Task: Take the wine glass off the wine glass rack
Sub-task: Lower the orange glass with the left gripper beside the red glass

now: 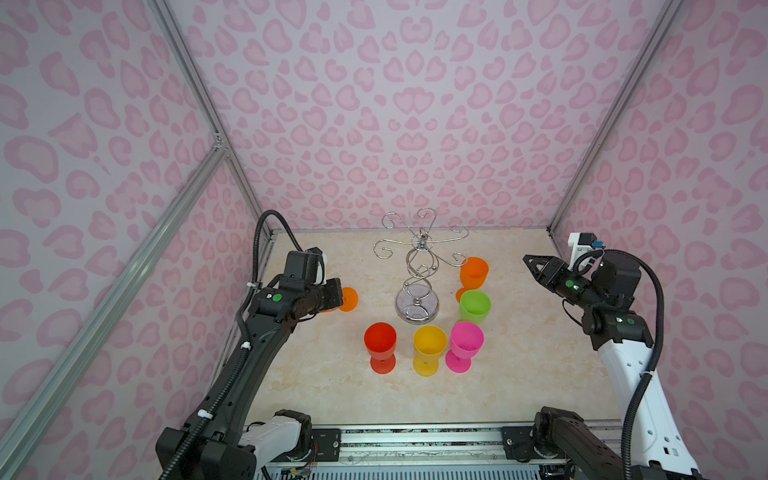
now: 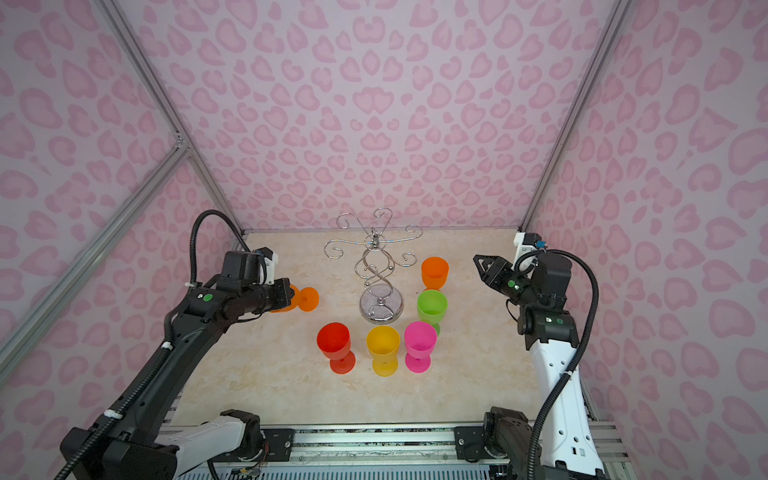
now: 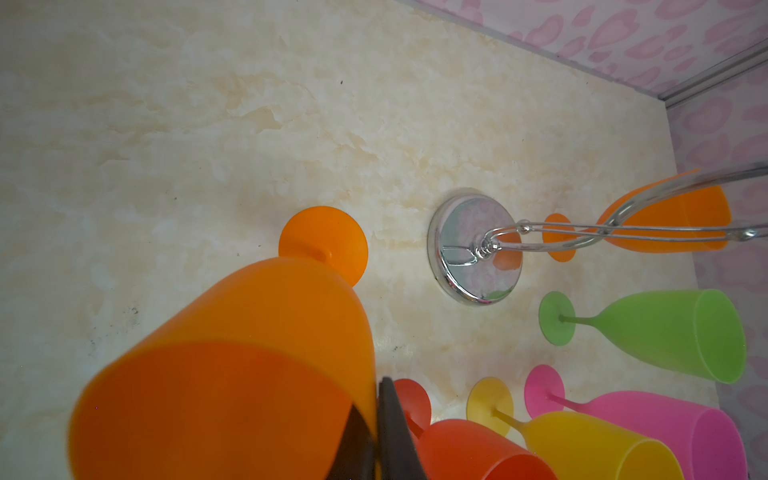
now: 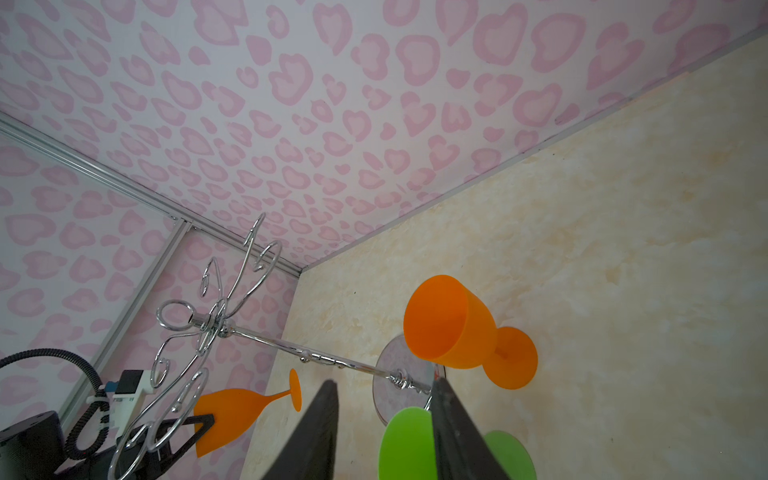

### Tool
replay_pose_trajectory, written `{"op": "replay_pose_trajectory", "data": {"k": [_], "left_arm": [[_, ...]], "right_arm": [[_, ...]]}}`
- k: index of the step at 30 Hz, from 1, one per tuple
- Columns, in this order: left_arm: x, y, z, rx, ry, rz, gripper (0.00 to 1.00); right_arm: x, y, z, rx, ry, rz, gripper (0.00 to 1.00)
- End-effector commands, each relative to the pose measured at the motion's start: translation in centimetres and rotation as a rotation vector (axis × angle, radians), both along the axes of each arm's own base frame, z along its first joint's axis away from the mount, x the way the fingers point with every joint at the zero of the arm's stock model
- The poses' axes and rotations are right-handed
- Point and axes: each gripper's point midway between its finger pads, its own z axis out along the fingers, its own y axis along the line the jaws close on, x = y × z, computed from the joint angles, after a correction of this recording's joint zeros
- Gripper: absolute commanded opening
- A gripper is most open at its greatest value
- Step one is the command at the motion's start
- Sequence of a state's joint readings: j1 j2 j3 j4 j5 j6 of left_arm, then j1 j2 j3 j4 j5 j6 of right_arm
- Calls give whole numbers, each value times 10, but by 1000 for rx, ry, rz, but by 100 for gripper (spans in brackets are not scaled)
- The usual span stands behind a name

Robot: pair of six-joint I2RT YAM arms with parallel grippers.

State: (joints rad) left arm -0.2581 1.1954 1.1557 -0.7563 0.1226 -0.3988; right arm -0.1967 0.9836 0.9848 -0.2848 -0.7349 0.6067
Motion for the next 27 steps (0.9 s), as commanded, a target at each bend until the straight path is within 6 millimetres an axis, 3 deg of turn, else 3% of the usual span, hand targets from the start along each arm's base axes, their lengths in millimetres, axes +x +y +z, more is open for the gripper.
{"op": "replay_pose_trajectory", "data": {"k": [1, 5, 12, 27], "left_arm": [[9, -13, -15, 16, 15, -15, 2], [12, -26, -35, 28, 55, -31, 2], [16, -42, -51, 9, 95, -66, 2], [10, -60, -61, -4, 150, -136, 2]], "right_arm": [[2, -2, -5, -15, 6, -8, 38], [3, -2, -6, -10, 12, -7, 38], [3, -2, -7, -14, 19, -7, 37], [4, -2, -12, -10, 37, -6, 37]]}}
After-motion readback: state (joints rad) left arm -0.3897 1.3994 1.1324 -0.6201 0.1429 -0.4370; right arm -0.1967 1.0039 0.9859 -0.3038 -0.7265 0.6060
